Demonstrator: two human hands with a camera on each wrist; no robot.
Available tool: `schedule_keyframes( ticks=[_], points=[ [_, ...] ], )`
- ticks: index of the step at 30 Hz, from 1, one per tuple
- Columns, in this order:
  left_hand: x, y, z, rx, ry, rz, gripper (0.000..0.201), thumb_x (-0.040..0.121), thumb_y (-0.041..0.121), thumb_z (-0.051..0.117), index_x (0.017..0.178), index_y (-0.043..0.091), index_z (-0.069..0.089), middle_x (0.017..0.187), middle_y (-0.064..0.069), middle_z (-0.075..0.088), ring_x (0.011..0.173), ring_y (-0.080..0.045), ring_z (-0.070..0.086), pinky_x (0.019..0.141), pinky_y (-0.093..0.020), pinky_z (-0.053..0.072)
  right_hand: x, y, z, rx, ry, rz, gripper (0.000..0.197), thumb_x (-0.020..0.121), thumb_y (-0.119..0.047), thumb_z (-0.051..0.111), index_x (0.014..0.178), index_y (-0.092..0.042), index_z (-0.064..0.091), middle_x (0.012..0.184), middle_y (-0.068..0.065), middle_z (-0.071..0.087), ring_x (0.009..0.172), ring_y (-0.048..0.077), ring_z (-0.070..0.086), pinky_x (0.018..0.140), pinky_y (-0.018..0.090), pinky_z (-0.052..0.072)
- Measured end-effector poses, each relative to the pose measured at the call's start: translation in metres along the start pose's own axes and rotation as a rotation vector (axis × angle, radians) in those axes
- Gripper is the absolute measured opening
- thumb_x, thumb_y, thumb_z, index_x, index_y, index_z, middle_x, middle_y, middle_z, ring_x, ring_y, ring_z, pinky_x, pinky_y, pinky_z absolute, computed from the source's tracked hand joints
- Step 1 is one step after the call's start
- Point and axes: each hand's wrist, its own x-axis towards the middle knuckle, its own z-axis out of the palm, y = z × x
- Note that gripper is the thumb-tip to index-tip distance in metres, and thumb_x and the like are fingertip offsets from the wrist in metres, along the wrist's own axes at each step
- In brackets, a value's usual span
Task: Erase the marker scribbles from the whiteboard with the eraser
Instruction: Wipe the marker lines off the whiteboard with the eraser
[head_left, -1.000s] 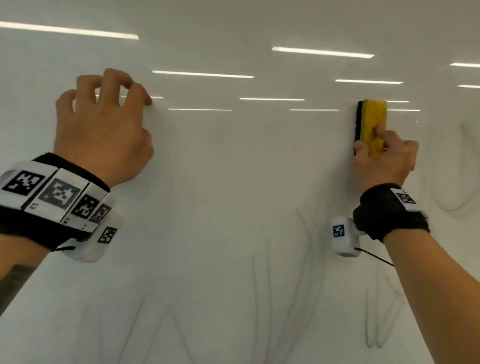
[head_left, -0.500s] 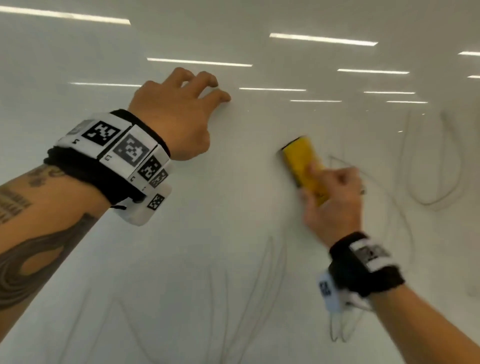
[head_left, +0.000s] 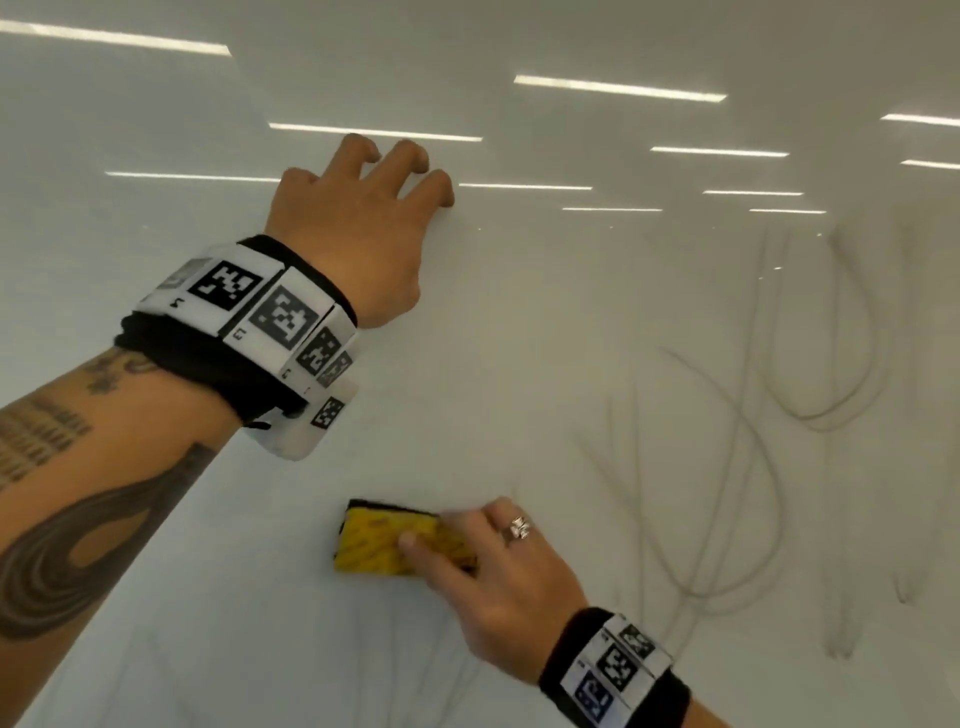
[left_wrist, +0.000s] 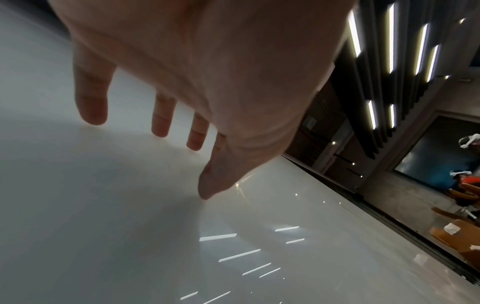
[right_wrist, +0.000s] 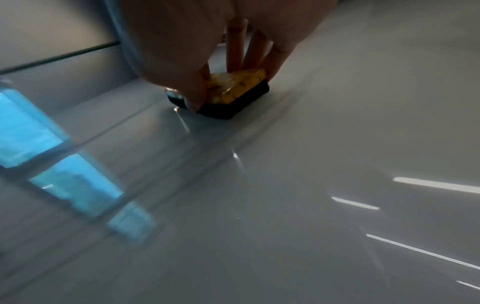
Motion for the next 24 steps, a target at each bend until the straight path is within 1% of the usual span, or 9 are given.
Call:
schedule_keyframes(
  ticks=[2, 5, 8, 11, 15, 17, 20, 22, 24],
  points=[
    [0.003, -0.002, 0.0, 0.027, 0.003, 0.003, 0.056, 0.089, 0.024, 0.056, 0.139, 0.038, 0.032, 0.151, 0.01, 0.022, 0.141, -0.026, 0.02, 0.089, -0.049, 0.039, 0.015, 0.066, -0.02, -0.085, 0.146, 0.155, 0.048, 0.085, -0.01, 0.073, 0.131, -0.013, 0.063, 0.104, 0.02, 0.057, 0.08, 0.031, 0.05, 0.069, 0.042, 0.045],
    [0.0, -0.006, 0.004, 0.027, 0.031, 0.006, 0.053, 0.091, 0.024, 0.055, 0.137, 0.038, 0.035, 0.151, 0.01, 0.023, 0.14, -0.026, 0.021, 0.093, -0.051, 0.038, 0.04, 0.178, -0.074, -0.202, 0.386, 0.584, 0.046, 0.083, -0.017, 0.074, 0.128, -0.012, 0.066, 0.104, 0.026, 0.055, 0.085, 0.04, 0.055, 0.081, 0.037, 0.043],
    [-0.003, -0.003, 0.009, 0.01, 0.062, 0.001, 0.053, 0.089, 0.023, 0.056, 0.137, 0.036, 0.038, 0.152, 0.008, 0.025, 0.139, -0.028, 0.024, 0.096, -0.053, 0.036, 0.051, 0.22, -0.097, -0.129, 0.49, 0.903, 0.047, 0.086, -0.025, 0.073, 0.131, -0.014, 0.066, 0.116, 0.024, 0.051, 0.099, 0.04, 0.056, 0.091, 0.029, 0.04],
    [-0.004, 0.001, 0.011, 0.003, 0.098, -0.008, 0.053, 0.087, 0.022, 0.056, 0.136, 0.033, 0.041, 0.151, 0.006, 0.029, 0.138, -0.03, 0.026, 0.096, -0.055, 0.036, 0.043, 0.163, -0.063, -0.155, 0.471, 0.712, 0.044, 0.083, -0.022, 0.068, 0.125, -0.011, 0.069, 0.104, 0.022, 0.052, 0.086, 0.038, 0.056, 0.08, 0.037, 0.038],
    [-0.005, 0.003, 0.013, -0.02, 0.103, -0.025, 0.052, 0.086, 0.022, 0.056, 0.135, 0.032, 0.043, 0.152, 0.005, 0.029, 0.139, -0.031, 0.026, 0.099, -0.057, 0.034, -0.013, 0.048, -0.021, -0.044, 0.189, 0.325, 0.043, 0.084, -0.015, 0.073, 0.127, -0.012, 0.069, 0.103, 0.015, 0.054, 0.08, 0.031, 0.049, 0.069, 0.044, 0.046],
    [-0.005, 0.002, 0.014, -0.021, 0.118, -0.012, 0.052, 0.086, 0.021, 0.055, 0.135, 0.031, 0.044, 0.152, 0.004, 0.03, 0.139, -0.031, 0.026, 0.099, -0.058, 0.034, -0.018, 0.059, -0.027, -0.039, 0.109, 0.228, 0.042, 0.083, -0.015, 0.077, 0.125, -0.013, 0.071, 0.105, 0.017, 0.057, 0.08, 0.032, 0.05, 0.066, 0.044, 0.048],
    [-0.007, -0.001, 0.015, -0.011, 0.138, 0.006, 0.051, 0.087, 0.023, 0.054, 0.136, 0.031, 0.044, 0.153, 0.004, 0.031, 0.139, -0.03, 0.028, 0.098, -0.057, 0.036, 0.012, 0.132, -0.05, -0.093, 0.225, 0.332, 0.051, 0.081, -0.015, 0.076, 0.13, -0.017, 0.063, 0.101, 0.02, 0.056, 0.078, 0.034, 0.054, 0.068, 0.045, 0.048],
    [-0.007, 0.0, 0.016, -0.01, 0.124, 0.016, 0.052, 0.088, 0.024, 0.054, 0.138, 0.032, 0.042, 0.155, 0.004, 0.029, 0.141, -0.029, 0.025, 0.101, -0.056, 0.034, 0.04, 0.185, -0.076, -0.182, 0.367, 0.538, 0.047, 0.082, -0.018, 0.074, 0.128, -0.016, 0.065, 0.102, 0.023, 0.054, 0.083, 0.037, 0.056, 0.075, 0.041, 0.048],
    [-0.009, 0.0, 0.018, -0.01, 0.113, 0.017, 0.056, 0.089, 0.025, 0.054, 0.141, 0.034, 0.039, 0.157, 0.005, 0.026, 0.144, -0.029, 0.022, 0.105, -0.056, 0.032, 0.064, 0.217, -0.097, -0.185, 0.44, 0.795, 0.044, 0.087, -0.024, 0.073, 0.129, -0.015, 0.066, 0.113, 0.022, 0.051, 0.094, 0.037, 0.056, 0.08, 0.027, 0.039]
  ],
)
